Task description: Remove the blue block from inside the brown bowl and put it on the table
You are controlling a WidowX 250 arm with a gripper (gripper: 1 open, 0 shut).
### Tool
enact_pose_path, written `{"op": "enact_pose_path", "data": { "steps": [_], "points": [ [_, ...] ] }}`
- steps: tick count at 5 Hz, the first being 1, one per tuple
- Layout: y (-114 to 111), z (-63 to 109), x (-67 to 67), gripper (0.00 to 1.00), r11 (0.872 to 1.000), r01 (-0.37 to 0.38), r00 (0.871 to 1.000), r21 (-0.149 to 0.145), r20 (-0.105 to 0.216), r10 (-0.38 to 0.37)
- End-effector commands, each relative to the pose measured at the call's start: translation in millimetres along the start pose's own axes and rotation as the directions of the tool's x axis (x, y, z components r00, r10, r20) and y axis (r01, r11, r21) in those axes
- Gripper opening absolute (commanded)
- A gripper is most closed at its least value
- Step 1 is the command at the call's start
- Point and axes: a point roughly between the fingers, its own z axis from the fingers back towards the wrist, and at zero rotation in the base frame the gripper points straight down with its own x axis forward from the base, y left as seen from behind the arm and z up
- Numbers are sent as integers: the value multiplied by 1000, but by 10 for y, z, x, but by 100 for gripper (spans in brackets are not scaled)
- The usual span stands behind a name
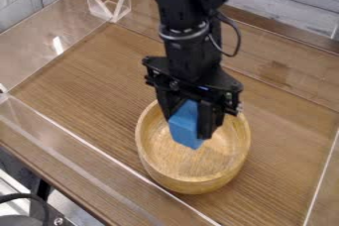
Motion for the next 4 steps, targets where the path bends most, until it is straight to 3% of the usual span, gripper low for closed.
{"op": "enact_pose_path", "data": {
  "steps": [1, 4],
  "points": [
    [36, 154, 34, 0, 1000, 9, 998, -5, 56, -9],
    [115, 227, -37, 0, 1000, 1, 998, -9, 65, 0]
  ]
}}
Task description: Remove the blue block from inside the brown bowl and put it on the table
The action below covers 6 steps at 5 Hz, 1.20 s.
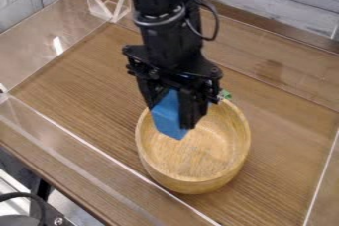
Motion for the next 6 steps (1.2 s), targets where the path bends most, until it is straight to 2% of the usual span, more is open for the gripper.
{"op": "enact_pose_path", "data": {
  "steps": [1, 4, 6],
  "points": [
    [24, 105, 20, 0, 1000, -11, 999, -2, 42, 11],
    [161, 173, -36, 0, 998, -57, 996, 4, 62, 57],
    [293, 206, -44, 0, 998, -41, 998, 37, 57, 39]
  ]
}}
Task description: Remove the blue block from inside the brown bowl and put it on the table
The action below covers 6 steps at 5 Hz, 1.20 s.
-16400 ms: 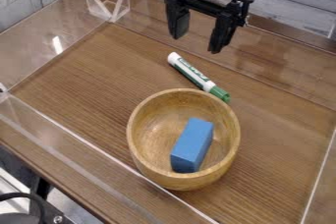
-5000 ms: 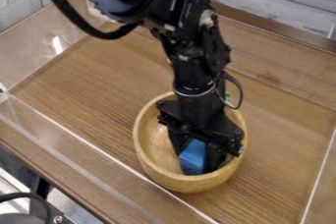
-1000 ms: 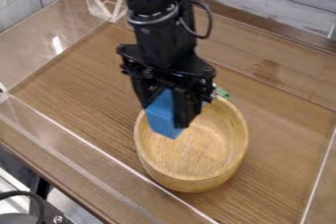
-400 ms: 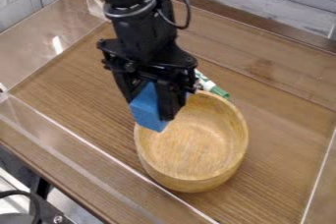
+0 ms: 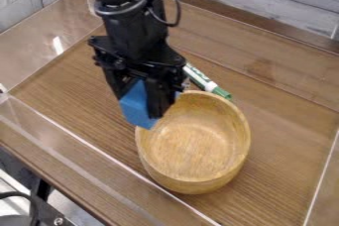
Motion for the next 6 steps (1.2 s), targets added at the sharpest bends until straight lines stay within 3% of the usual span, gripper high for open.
{"op": "enact_pose_path", "data": {
  "steps": [1, 6],
  "points": [
    [76, 101, 67, 0, 1000, 14, 999, 26, 39, -15],
    [354, 53, 105, 0, 996, -19, 999, 83, 37, 16]
  ]
}}
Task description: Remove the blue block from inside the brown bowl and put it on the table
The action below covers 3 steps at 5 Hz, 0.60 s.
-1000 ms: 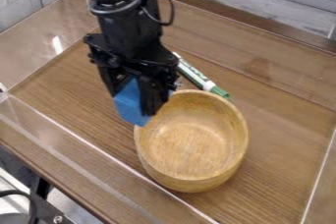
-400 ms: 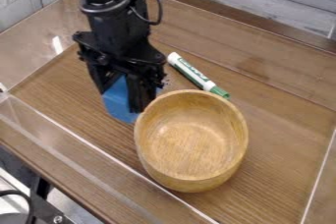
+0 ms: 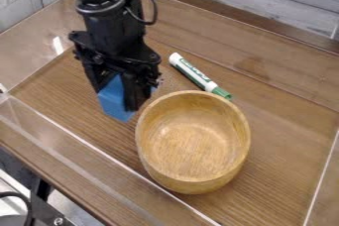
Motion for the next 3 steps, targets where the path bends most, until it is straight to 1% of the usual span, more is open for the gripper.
{"op": "enact_pose_path", "data": {
  "steps": [1, 3],
  "points": [
    [72, 75, 87, 0, 1000, -6, 999, 20, 43, 5],
    [166, -1, 94, 0, 999, -14, 999, 39, 42, 12]
  ]
}}
